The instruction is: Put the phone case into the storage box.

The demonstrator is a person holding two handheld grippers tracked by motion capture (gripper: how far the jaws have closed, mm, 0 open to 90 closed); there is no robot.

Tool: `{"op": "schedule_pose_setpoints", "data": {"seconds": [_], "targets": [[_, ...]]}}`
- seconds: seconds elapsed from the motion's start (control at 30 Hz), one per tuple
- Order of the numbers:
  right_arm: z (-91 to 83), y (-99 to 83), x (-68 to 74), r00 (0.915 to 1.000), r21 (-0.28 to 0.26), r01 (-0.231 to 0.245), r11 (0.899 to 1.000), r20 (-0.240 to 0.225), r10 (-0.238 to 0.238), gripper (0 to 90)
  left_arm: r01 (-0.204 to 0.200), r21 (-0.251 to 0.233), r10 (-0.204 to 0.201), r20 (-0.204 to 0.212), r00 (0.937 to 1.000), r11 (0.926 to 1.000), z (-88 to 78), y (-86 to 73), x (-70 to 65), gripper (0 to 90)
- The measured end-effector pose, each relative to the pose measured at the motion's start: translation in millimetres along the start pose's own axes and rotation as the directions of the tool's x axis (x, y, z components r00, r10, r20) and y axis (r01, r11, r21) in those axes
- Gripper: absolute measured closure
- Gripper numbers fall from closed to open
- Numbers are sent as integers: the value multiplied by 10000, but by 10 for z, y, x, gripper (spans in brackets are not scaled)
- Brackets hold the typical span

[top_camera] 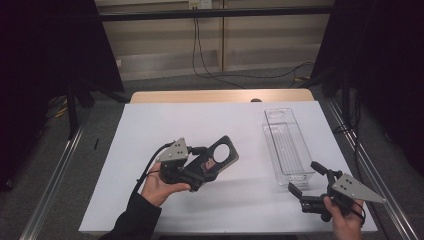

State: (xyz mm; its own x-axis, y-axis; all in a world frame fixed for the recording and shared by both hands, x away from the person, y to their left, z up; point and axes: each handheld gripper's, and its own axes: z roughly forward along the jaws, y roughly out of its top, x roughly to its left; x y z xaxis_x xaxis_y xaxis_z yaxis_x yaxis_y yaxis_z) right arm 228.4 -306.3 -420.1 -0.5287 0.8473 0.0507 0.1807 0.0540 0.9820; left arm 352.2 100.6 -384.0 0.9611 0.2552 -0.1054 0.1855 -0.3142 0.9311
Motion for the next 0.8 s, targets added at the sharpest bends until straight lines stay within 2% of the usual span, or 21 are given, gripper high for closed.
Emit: {"op": "schedule_pose_setpoints", "data": {"seconds": [0.07, 0.17, 0.37, 0.43, 0.5, 0.63, 0.8], "targets": [[34, 32, 15, 9998, 75, 89, 9999, -163, -88, 4, -121, 93, 121, -11, 9999, 9999, 13, -1, -22, 123], [79, 99, 59, 9988, -9, 192, 9998, -452, -193, 2, -183, 56, 182, 207, 9996, 9998, 17, 3, -56, 123], [197, 182, 152, 9948, -259, -11, 9997, -1015, -15, 3, -105, -44, 107, 409, 9991, 9999, -8, -13, -113, 123], [239, 191, 178, 9909, -323, -181, 9993, -1340, 136, 3, -34, 49, 31, 458, 9989, 10000, -4, -61, -115, 123], [274, 197, 203, 9892, -238, -46, 9997, -1466, 10, 8, -96, 213, 84, 514, 9986, 9997, 1, -91, -115, 123], [332, 227, 239, 9833, -246, -2, 9997, -1819, -42, 1, 5, 48, -8, 538, 9985, 10000, -5, -78, -127, 123], [400, 321, 288, 9701, -335, 28, 9994, -2424, -109, 0, 93, -263, -75, 676, 9977, 9996, -48, -38, -136, 123]]}}
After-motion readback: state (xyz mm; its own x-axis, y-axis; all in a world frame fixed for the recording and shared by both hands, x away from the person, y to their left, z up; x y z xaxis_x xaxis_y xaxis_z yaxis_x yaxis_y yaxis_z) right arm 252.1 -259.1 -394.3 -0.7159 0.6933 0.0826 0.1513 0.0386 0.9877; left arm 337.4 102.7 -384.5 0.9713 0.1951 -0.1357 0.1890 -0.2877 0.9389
